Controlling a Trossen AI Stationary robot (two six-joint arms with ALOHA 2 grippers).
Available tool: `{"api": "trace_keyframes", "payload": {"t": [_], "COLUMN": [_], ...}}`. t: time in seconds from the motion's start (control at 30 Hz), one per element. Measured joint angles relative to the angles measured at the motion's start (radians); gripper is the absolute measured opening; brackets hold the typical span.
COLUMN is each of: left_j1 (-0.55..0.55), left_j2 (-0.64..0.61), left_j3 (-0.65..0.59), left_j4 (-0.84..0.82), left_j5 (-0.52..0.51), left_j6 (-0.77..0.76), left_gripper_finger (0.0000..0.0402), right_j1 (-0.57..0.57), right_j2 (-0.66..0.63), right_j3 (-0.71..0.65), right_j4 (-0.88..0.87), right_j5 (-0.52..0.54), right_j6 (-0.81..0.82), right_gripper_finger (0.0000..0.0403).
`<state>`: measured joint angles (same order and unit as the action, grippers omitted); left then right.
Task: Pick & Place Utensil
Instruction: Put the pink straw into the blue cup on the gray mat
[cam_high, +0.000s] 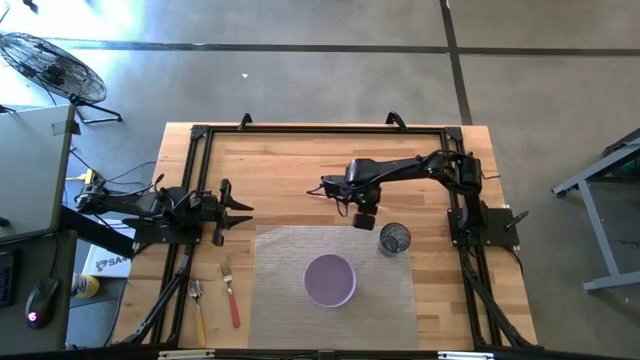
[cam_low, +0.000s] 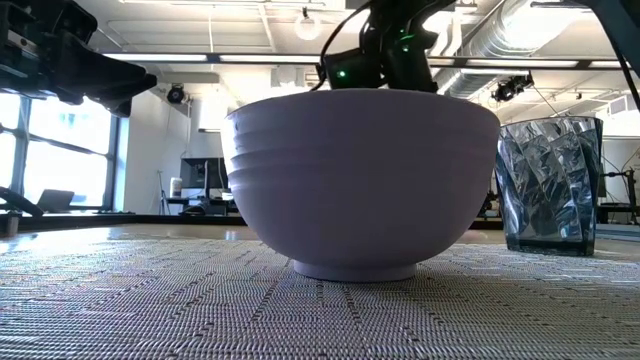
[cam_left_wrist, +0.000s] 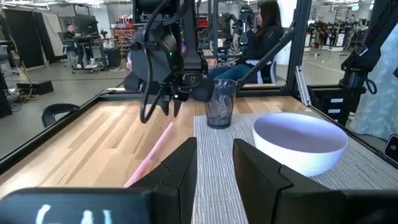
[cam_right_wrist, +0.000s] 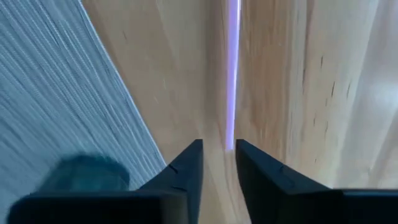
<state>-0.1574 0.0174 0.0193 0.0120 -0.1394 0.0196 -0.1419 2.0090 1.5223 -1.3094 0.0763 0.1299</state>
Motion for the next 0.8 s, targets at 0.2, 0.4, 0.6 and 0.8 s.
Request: {"api": "trace_keyframes", "payload": {"t": [0.2, 0.4, 0.6, 0.8], "left_j1": [0.000, 0.000, 0.000, 0.000], "left_j2": [0.000, 0.000, 0.000, 0.000], "left_j3": [0.000, 0.000, 0.000, 0.000], "left_j4": [0.000, 0.000, 0.000, 0.000], "left_j5": [0.000, 0.000, 0.000, 0.000], "left_j6": [0.000, 0.000, 0.000, 0.000], "left_gripper_finger": [0.0101, 0.0101, 0.0101, 0.0101], "right_j1": [-0.031, -0.063, -0.076, -0.081], "right_j2": [0.000, 0.020, 0.113, 0.191], "right_j3": [0.000, 0.003, 0.085, 0.155], "right_j4": [0.237, 0.493, 0.500, 0.499], "right_j5": [-0.006, -0.086, -0.113, -0.099], "right_j6": [0.001, -0.030, -0.059, -0.124], "right_gripper_finger": [0.0132, 0.0135, 0.0134, 0.0134]}}
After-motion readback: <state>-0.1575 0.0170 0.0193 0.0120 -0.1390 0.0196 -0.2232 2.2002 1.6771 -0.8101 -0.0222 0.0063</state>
